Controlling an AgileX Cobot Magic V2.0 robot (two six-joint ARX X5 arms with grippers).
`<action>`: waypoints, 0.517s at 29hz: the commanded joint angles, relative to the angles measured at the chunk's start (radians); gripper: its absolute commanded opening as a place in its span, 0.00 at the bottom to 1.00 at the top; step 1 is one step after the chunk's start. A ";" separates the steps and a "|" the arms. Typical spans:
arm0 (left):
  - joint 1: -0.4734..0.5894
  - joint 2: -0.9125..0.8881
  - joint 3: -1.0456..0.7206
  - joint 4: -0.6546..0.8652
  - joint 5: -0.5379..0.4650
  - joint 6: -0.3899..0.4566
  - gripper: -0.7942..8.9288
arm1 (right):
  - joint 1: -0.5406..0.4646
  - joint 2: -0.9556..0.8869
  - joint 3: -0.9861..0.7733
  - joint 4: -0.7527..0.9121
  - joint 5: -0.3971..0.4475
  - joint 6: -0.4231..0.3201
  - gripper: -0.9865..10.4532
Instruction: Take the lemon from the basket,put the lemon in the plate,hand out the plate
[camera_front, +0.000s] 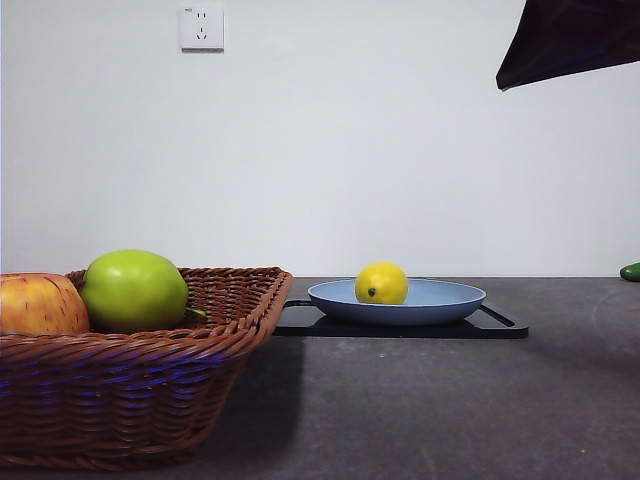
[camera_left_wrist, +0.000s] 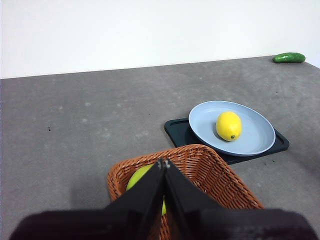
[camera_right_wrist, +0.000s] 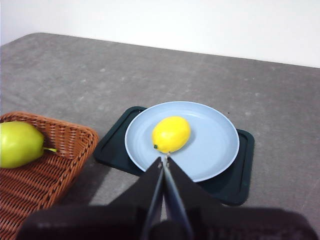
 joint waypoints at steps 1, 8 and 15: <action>0.000 0.002 0.006 0.009 -0.001 -0.006 0.09 | 0.006 0.002 0.013 0.011 0.003 0.013 0.09; 0.000 0.002 0.006 0.009 -0.001 -0.006 0.09 | 0.006 0.000 0.013 0.012 0.003 0.013 0.09; 0.050 -0.141 -0.001 -0.023 -0.005 0.079 0.09 | 0.006 0.000 0.013 0.013 0.003 0.013 0.09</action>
